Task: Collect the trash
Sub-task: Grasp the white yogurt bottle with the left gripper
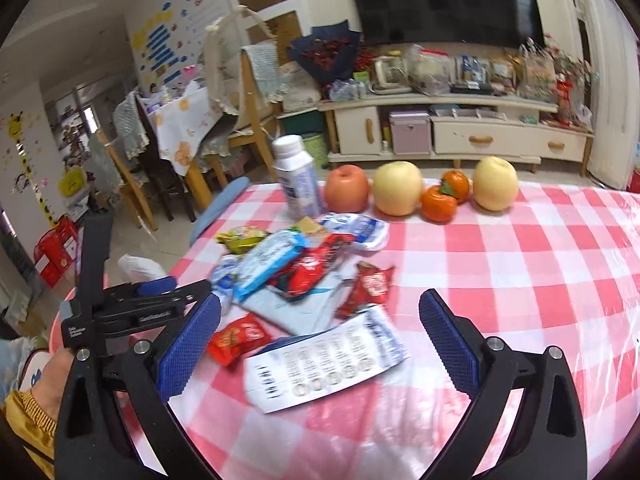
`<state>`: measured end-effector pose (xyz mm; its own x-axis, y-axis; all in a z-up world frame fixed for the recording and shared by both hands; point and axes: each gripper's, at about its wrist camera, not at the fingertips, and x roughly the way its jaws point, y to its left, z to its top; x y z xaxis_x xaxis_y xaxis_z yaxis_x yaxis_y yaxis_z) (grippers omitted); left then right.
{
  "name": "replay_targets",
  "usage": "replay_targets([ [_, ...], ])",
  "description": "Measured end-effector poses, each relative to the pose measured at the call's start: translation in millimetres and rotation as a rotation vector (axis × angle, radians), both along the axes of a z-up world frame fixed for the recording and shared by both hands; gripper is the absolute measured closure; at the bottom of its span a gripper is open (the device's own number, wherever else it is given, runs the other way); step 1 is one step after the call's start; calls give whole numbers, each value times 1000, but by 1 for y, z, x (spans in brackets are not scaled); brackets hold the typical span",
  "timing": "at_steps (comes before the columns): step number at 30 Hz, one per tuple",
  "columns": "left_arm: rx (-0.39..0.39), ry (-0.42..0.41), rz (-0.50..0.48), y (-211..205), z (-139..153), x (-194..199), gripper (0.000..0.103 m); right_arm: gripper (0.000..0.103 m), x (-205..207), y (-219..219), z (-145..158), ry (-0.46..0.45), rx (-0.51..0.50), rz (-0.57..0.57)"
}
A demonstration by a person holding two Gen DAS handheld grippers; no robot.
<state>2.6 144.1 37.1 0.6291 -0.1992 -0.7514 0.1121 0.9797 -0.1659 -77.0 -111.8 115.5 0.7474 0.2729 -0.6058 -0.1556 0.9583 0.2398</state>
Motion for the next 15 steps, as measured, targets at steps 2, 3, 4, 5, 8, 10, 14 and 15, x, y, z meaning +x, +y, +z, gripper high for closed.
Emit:
replay_targets([
  [2, -35, 10, 10, 2, -3, 6, 24, 5, 11, -10, -6, 29, 39, -19],
  [3, -38, 12, 17, 2, -4, 9, 24, 5, 17, -17, -9, 46, 68, -28],
  [4, -39, 15, 22, 2, -6, 11, 24, 5, 23, -22, -13, 58, 91, -35],
  [5, -38, 19, 23, 2, -7, 13, 24, 5, 28, -25, -15, 67, 106, -40],
  [8, -28, 34, 24, 0, -13, 19, 24, 5, 44, -33, -28, 112, 152, -54],
  [10, -21, 37, 22, -1, -14, 23, 24, 5, 56, -36, -38, 142, 174, -61],
  [14, -20, 52, 39, 0, -18, 31, 24, 6, 72, -37, -53, 187, 210, -53],
  [15, -18, 60, 41, 0, -19, 33, 24, 6, 74, -36, -54, 192, 211, -46],
])
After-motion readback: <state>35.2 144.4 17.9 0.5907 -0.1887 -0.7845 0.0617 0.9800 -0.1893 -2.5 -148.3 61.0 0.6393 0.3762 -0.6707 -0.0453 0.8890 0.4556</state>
